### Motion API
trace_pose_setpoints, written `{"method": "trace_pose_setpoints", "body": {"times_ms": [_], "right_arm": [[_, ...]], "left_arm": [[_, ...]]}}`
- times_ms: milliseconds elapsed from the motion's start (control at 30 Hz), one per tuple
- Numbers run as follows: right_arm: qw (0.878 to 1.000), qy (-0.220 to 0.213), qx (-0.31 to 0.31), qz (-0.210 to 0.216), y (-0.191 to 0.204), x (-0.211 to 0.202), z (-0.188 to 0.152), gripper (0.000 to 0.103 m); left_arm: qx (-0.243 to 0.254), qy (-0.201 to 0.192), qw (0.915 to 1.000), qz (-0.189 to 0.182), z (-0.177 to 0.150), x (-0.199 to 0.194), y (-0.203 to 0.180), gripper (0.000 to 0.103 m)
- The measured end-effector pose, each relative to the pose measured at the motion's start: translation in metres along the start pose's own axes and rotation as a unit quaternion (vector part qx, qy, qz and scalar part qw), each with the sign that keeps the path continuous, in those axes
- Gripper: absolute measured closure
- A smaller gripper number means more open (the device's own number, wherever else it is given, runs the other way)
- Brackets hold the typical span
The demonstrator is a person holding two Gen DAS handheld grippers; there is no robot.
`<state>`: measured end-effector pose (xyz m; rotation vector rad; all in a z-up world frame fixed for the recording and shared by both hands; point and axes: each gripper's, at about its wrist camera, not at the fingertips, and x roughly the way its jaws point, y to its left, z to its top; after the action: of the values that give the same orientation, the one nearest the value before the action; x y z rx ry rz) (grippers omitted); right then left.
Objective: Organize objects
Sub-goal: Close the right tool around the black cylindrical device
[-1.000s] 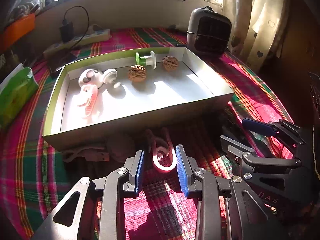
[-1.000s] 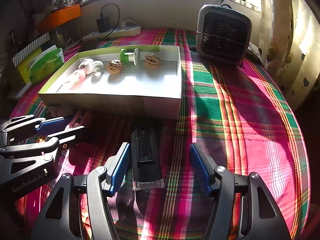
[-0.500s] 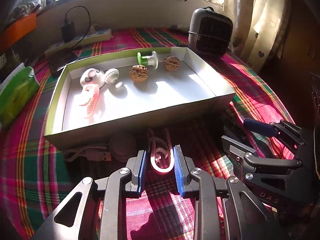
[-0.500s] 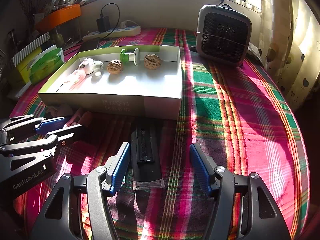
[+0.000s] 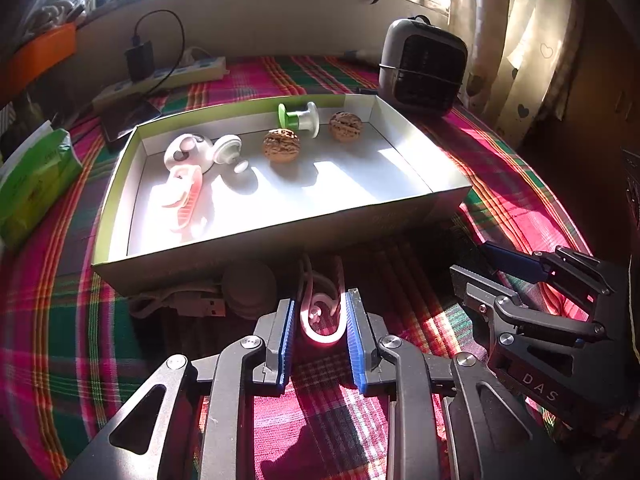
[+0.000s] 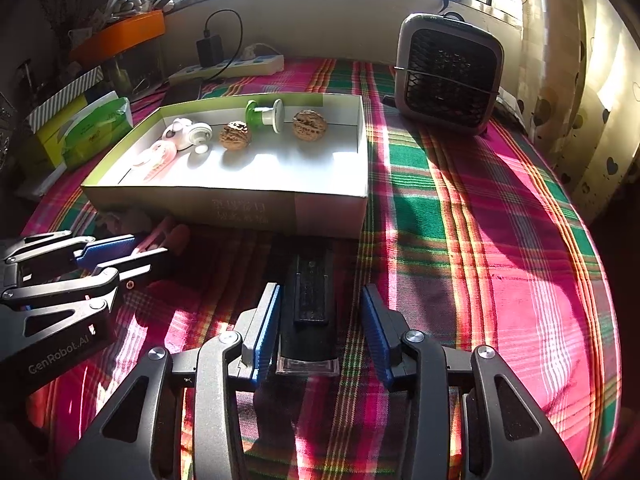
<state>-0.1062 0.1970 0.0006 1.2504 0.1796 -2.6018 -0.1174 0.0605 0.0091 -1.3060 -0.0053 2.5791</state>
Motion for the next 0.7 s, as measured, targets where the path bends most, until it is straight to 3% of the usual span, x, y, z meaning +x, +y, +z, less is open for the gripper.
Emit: {"method": "trace_pose_setpoints", "body": {"times_ms": [433, 700], "right_arm": [[1.000, -0.001, 0.000, 0.006, 0.0034, -0.0025, -0.0025, 0.074], [1.000, -0.003, 0.006, 0.012, 0.0028, -0.0046, -0.0037, 0.074]], "left_arm": [[-0.001, 0.000, 1.0000, -0.001, -0.0010, -0.0014, 0.0008, 0.082], [-0.005, -0.002, 1.0000, -0.004, -0.0041, -0.0053, 0.0014, 0.082]]}}
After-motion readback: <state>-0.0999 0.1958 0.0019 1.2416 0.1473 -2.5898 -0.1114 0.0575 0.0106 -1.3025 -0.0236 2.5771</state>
